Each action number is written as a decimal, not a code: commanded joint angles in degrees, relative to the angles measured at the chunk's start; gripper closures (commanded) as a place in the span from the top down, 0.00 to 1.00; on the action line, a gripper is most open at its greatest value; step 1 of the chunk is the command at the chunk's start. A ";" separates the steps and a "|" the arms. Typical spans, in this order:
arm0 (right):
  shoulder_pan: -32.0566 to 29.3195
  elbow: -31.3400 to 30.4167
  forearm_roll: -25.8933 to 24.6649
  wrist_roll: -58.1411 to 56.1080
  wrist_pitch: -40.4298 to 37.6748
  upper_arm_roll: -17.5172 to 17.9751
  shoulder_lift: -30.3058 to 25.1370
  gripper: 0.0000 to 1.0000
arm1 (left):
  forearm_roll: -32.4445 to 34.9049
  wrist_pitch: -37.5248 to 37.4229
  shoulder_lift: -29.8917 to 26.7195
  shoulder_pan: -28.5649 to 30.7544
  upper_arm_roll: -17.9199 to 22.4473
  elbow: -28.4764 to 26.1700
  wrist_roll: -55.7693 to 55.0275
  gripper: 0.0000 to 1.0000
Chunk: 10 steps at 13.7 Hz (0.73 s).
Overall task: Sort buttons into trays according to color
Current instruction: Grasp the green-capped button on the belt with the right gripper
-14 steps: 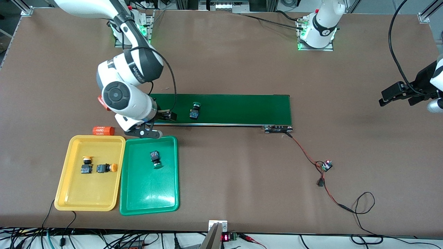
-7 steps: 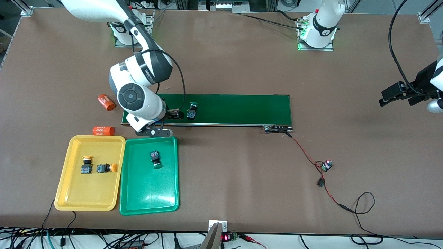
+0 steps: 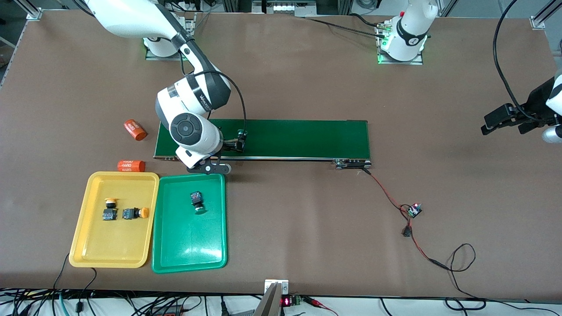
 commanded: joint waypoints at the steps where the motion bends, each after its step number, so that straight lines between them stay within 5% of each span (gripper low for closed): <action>1: 0.06 -0.01 -0.07 1.48 0.90 0.54 0.53 1.00 | -0.51 0.54 -0.23 0.43 -0.07 -0.34 0.71 1.00; 10: -0.20 0.07 2.12 2.10 1.96 0.63 1.84 1.00 | -0.51 0.54 -0.23 0.43 -0.07 -0.34 0.71 1.00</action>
